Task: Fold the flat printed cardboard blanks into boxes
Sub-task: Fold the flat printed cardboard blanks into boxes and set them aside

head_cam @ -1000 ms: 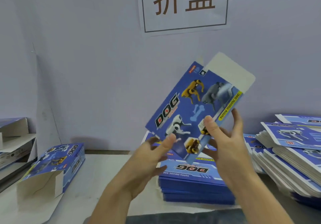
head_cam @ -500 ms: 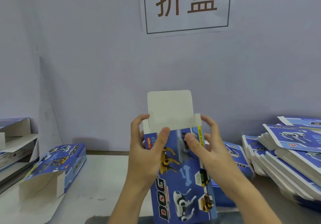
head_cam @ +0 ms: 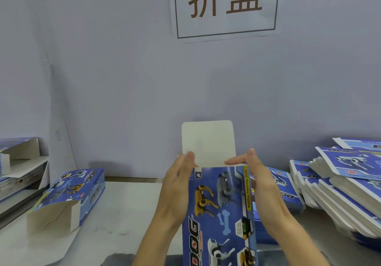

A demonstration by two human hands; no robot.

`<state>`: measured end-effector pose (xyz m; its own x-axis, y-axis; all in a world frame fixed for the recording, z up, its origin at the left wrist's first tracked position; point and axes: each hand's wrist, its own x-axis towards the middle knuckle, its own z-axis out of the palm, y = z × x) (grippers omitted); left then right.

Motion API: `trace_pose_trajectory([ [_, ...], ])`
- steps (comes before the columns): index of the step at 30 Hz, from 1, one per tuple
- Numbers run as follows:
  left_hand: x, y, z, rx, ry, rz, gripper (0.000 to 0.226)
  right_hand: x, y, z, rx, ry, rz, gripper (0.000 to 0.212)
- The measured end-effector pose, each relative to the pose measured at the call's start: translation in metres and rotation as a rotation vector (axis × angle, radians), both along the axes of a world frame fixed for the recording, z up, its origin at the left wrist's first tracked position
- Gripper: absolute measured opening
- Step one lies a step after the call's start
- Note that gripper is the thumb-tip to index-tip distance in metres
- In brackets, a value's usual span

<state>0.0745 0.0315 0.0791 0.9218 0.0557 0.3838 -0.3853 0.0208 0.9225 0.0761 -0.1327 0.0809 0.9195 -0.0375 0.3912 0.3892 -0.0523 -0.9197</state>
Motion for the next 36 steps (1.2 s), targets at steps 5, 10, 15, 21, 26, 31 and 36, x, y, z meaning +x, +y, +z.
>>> trace_pose_trajectory([
  [5,-0.006,0.003,0.003,0.050,-0.022,-0.122,0.015,0.008,0.003,0.000,0.084,0.055,-0.122,0.018],
  [10,-0.005,-0.007,0.012,-0.180,0.112,-0.073,0.043,0.009,0.000,0.002,0.247,0.103,0.058,0.043],
  [15,-0.006,-0.011,0.008,-0.252,-0.045,0.047,0.016,0.005,0.004,-0.001,0.267,0.008,0.051,0.027],
  [21,0.000,-0.006,-0.004,-0.309,0.026,0.122,0.032,0.002,0.003,-0.006,0.315,0.040,0.047,0.046],
  [26,-0.001,-0.001,0.002,-0.304,0.047,0.075,0.035,0.003,0.000,-0.002,-0.005,0.007,0.164,0.055],
  [31,-0.008,0.010,0.019,-0.329,0.151,-0.031,0.045,-0.007,-0.010,0.002,0.043,-0.061,0.034,0.086],
  [36,-0.012,0.017,0.025,-0.274,0.219,-0.057,0.050,-0.010,-0.021,0.022,0.217,0.015,0.244,0.043],
])
